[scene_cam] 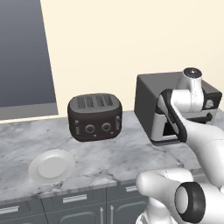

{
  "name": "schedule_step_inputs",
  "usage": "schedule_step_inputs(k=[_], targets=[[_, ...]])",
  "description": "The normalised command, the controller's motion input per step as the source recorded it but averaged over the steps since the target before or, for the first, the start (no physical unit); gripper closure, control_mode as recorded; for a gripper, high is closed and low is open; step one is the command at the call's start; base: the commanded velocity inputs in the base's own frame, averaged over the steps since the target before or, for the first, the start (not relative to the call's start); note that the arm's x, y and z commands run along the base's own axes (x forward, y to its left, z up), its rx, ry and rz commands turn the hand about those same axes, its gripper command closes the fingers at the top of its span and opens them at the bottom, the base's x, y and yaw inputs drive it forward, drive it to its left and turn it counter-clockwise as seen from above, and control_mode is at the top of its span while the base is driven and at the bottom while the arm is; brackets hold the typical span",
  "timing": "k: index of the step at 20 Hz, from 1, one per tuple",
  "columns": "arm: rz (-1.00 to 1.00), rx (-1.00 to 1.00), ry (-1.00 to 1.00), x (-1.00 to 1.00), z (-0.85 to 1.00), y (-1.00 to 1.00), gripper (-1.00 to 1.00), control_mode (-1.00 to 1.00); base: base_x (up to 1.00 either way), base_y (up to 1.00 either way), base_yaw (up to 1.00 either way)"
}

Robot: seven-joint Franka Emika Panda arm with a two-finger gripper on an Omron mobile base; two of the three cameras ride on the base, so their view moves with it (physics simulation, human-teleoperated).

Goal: Pick up the bagel from the plate, place it on the toaster oven rack, close the door, and set the timer.

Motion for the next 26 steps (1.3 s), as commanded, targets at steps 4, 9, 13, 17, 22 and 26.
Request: schedule_step_inputs(k=[4,9,13,17,22,26], targets=[[0.00,-0.02,0.00,0.19,-0.10,-0.09,-1.00,-1.00,0.00,0.00,0.00],[0.00,-0.03,0.00,0.21,-0.10,-0.14,-1.00,-1.00,0.00,0.00,0.00],[0.00,-0.02,0.01,0.26,-0.06,-0.11,-1.00,-1.00,0.00,0.00,0.00],[0.00,-0.02,0.02,0.21,-0.09,-0.13,-1.00,-1.00,0.00,0.00,0.00],[0.00,-0.01,0.03,0.15,-0.11,-0.07,-1.00,-1.00,0.00,0.00,0.00],[0.00,-0.01,0.03,0.13,-0.15,-0.08,-1.00,-1.00,0.00,0.00,0.00]])
